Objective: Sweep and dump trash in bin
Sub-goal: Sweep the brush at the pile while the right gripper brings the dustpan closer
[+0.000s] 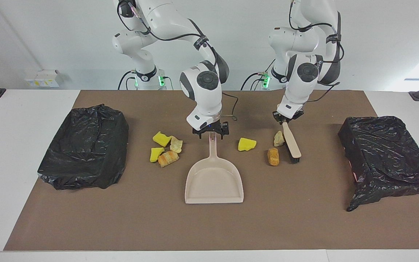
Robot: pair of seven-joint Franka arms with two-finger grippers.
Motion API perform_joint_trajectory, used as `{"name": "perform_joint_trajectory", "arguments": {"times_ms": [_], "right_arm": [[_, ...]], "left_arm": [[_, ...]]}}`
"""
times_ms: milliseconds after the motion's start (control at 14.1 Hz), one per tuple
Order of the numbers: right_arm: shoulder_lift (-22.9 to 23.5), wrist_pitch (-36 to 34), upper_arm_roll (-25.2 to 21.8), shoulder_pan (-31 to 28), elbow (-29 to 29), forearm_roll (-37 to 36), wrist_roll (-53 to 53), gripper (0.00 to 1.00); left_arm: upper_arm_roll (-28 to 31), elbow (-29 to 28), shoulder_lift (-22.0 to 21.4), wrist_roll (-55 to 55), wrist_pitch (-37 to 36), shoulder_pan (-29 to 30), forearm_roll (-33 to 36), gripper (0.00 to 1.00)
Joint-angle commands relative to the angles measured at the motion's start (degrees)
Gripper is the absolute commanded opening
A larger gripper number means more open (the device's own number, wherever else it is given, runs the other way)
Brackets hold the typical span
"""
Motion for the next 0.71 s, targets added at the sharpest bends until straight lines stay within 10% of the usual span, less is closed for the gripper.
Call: {"name": "perform_joint_trajectory", "arguments": {"times_ms": [0, 213, 284, 355, 638], "right_arm": [[-0.03, 1.05, 0.29, -0.79, -0.26, 0.02, -1.77, 0.88], [0.15, 2.80, 0.28, -0.96, 0.09, 0.73, -1.07, 0.51], [0.15, 2.81, 0.28, -0.79, 0.09, 0.47, -0.98, 0.11], [0.15, 2.55, 0.28, -0.18, 0.27, 0.64, -0.37, 0.00], [-0.55, -1.23, -0.24, -1.14, 3.60, -3.83, -1.50, 0.00]], "left_arm": [[0.66, -1.14, -1.09, 0.02, 1.74, -4.20, -2.93, 0.00], [0.83, -0.44, -0.83, 0.19, 1.22, -4.57, -3.03, 0.00], [0.83, 0.26, -0.65, 0.37, 0.86, -4.39, -3.03, 0.00], [0.92, 1.40, 0.30, 0.37, 0.51, -4.13, -3.03, 0.00], [1.10, 3.08, 1.28, 0.37, -1.15, -2.55, -3.03, 0.00]]}}
